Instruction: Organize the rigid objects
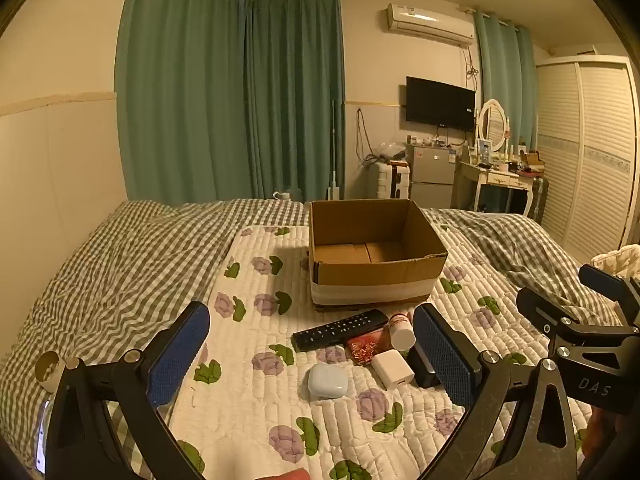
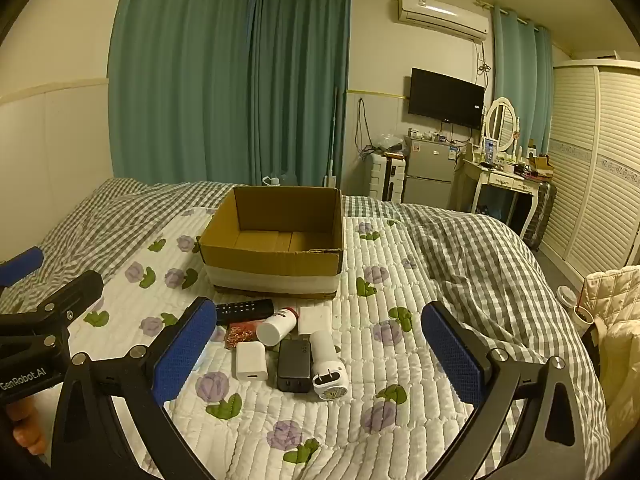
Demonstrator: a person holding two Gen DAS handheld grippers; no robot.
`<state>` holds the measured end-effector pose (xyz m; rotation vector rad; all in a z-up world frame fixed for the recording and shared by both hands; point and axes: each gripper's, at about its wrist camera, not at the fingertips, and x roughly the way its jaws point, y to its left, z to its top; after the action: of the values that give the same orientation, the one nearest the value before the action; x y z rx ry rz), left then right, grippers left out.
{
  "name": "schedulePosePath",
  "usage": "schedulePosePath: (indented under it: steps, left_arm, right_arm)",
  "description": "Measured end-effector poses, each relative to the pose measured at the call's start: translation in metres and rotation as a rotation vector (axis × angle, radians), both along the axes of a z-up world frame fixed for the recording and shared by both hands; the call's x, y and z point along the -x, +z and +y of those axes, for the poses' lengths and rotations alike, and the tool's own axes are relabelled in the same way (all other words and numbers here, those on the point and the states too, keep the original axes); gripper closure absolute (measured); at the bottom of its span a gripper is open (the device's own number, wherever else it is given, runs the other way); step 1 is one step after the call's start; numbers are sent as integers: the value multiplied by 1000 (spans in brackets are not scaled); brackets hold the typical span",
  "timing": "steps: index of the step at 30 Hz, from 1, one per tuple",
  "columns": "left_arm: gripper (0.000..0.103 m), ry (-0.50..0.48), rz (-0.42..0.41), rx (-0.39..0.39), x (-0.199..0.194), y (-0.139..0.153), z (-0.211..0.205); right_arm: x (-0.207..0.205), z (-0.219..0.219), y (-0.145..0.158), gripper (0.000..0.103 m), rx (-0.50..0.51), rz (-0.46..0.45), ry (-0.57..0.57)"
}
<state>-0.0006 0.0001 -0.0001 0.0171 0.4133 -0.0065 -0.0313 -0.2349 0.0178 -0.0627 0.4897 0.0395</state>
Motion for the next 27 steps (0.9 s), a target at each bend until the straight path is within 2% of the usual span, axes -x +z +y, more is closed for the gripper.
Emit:
schedulePosePath:
  steps: [13, 27]
  left_arm:
    - [0, 1, 14, 8, -3, -5, 1]
    - [0, 7, 21, -2, -6, -6, 4]
  right_arm:
    - [-1, 1, 1, 0, 8, 13, 0]
    - [-5, 0, -11, 0, 8, 29, -2]
